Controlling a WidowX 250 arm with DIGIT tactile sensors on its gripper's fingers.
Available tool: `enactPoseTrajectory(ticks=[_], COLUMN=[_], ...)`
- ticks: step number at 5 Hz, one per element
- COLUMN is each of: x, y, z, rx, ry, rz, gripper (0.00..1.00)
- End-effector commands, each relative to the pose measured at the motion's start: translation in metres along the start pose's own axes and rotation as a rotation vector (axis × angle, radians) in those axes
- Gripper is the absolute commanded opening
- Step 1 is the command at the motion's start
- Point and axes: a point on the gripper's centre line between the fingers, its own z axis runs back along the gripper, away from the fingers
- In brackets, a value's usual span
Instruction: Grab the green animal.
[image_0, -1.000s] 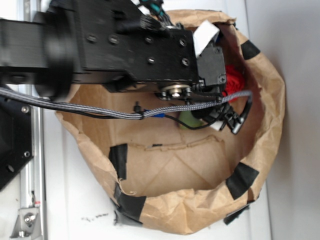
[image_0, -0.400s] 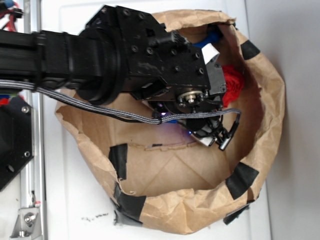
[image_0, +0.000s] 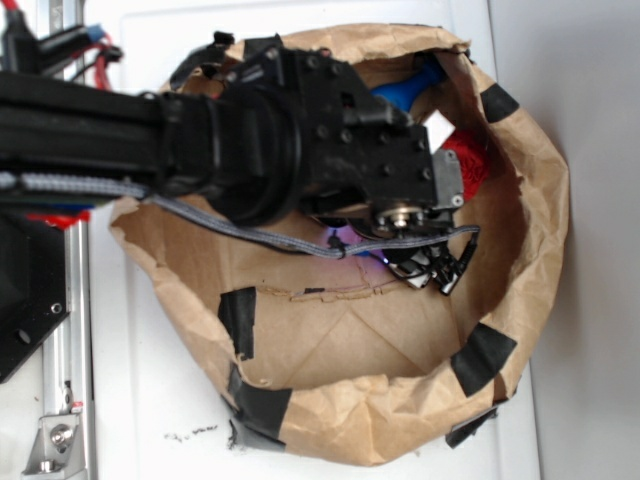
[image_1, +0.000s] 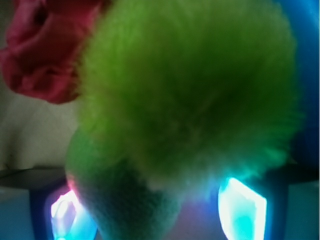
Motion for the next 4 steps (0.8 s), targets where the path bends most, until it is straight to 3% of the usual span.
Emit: enactPoseTrajectory(ticks=[1,2,3,4], x=[0.037,0.036,0.0339,0.0348], y=[0.0146,0.0127,0.0131,0.0131], z=[0.0227,0.0154,0.0134,0.0146], rx=[-0.065,-0.034,-0.027,-0.026], ry=[-0.035,-0.046,-0.048,-0.059], rz=[0.15,0.138,0.146,0.147], gripper=[1.0,1.0,0.0,0.0])
